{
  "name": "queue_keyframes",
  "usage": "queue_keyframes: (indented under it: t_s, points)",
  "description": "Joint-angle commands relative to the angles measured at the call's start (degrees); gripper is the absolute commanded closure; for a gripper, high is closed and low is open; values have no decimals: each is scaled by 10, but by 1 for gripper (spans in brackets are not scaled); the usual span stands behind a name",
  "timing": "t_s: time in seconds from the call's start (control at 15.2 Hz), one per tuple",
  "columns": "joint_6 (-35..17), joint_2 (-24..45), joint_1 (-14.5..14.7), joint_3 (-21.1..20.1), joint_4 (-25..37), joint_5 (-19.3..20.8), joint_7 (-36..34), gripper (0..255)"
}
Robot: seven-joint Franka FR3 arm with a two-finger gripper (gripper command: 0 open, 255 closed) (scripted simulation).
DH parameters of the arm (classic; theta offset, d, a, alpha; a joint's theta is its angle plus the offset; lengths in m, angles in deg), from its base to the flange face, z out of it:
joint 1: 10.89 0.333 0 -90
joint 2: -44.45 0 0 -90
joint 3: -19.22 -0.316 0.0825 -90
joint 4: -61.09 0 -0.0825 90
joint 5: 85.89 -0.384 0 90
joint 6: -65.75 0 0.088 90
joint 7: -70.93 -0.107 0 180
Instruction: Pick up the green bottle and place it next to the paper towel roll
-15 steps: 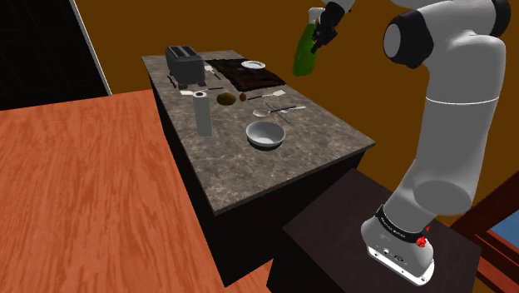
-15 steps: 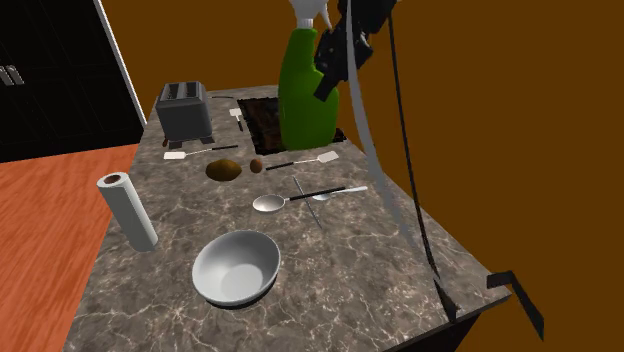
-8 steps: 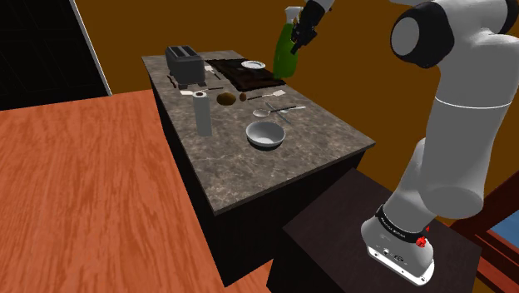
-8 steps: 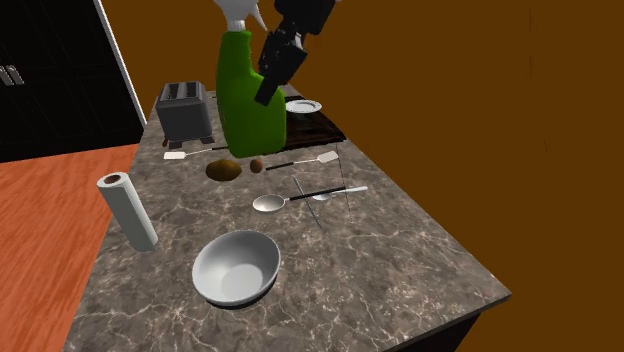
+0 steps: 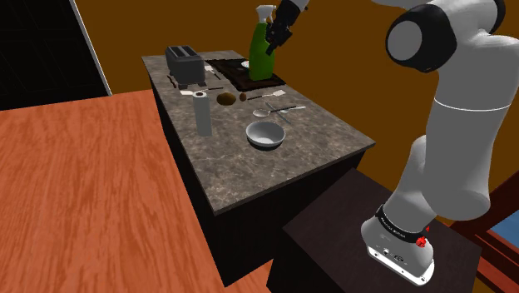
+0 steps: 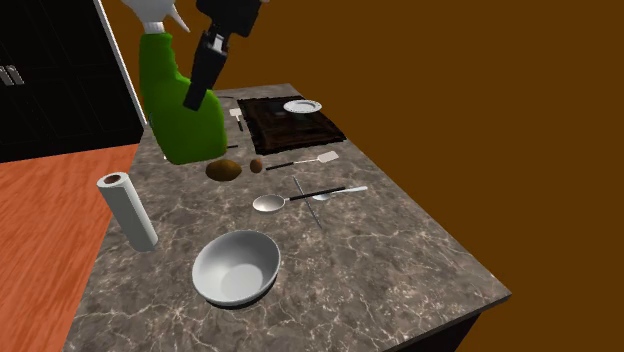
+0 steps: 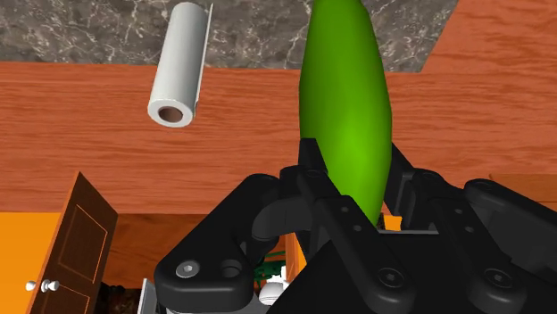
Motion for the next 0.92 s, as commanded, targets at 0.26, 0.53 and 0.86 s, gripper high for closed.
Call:
queue_keyframes:
  t_s: [0.26, 0.53, 0.86]
  points:
    - [-30, 29, 37, -25, 35, -17, -63, 255]
    - [-40, 65, 48, -43, 81, -36, -104, 255]
    - [-41, 127, 46, -67, 171, -65, -162, 255]
